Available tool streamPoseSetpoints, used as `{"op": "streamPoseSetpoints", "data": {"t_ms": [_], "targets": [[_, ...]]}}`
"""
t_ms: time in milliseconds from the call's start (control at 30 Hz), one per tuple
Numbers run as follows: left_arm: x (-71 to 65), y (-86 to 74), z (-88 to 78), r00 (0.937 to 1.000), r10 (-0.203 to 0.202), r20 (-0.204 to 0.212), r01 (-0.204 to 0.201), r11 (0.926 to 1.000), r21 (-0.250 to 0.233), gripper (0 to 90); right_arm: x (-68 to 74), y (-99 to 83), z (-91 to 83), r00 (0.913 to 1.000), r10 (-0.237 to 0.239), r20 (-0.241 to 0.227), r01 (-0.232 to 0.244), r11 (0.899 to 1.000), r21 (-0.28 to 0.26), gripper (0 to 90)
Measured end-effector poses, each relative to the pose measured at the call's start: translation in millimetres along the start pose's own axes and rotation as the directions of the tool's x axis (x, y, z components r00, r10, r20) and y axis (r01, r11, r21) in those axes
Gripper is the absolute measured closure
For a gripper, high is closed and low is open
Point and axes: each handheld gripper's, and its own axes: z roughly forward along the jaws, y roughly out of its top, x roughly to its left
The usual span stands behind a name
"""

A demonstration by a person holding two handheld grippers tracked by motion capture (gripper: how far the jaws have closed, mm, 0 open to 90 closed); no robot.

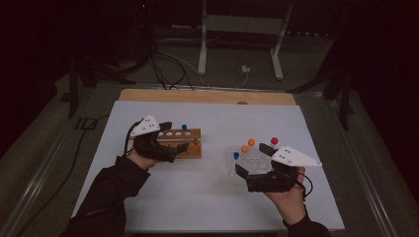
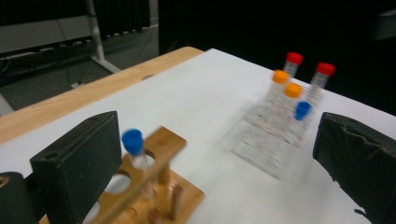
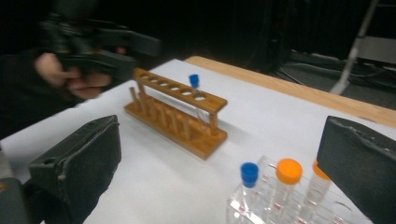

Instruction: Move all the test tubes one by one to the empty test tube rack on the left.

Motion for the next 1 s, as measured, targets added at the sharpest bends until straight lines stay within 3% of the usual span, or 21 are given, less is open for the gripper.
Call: {"op": "streamPoseSetpoints", "data": {"t_ms": [133, 200, 433, 533, 633, 767, 867, 1000], "targets": [[-8.3, -8.9, -12.1, 0.9999, 0.002, 0.011, -0.002, 1.0, 0.0, 2.1, -2.2, -7.9, 9.8, 0.9999, 0.013, 0.002, -0.013, 0.999, 0.03, 0.0], [-12.3, -14.1, -18.4, 0.9995, -0.005, 0.031, 0.005, 0.9999, -0.015, 2.1, -4.5, -12.6, 14.4, 0.9998, 0.02, 0.007, -0.02, 0.999, 0.038, 7.2], [-30.4, -32.7, -34.0, 0.9988, -0.002, 0.049, 0.004, 0.9996, -0.03, 2.1, -6.6, -26.2, 27.1, 0.9988, 0.029, 0.04, -0.032, 0.995, 0.093, 8.1], [-36.1, -38.7, -37.1, 0.9977, -0.007, 0.068, 0.009, 0.9997, -0.023, 2.1, -7.1, -30.8, 30.2, 0.9988, 0.018, 0.046, -0.023, 0.993, 0.116, 14.7], [-41.1, -44.4, -37.5, 0.9969, -0.005, 0.078, 0.006, 1.0, -0.006, 2.1, -10.2, -35.0, 33.2, 0.9979, 0.036, 0.054, -0.043, 0.989, 0.14, 16.8], [-44.9, -50.4, -36.7, 0.9962, -0.004, 0.087, 0.003, 1.0, 0.005, 2.1, -13.2, -42.0, 37.7, 0.9962, 0.045, 0.074, -0.058, 0.981, 0.183, 26.2], [-46.6, -52.9, -35.0, 0.996, 0.003, 0.09, -0.005, 0.9998, 0.017, 2.1, -16.0, -48.2, 41.7, 0.996, 0.013, 0.088, -0.033, 0.973, 0.228, 37.2], [-47.6, -54.7, -34.2, 0.9955, 0.005, 0.095, -0.007, 0.9998, 0.02, 2.1, -20.6, -53.6, 47.5, 0.9965, 0.022, 0.081, -0.042, 0.966, 0.255, 47.5]]}}
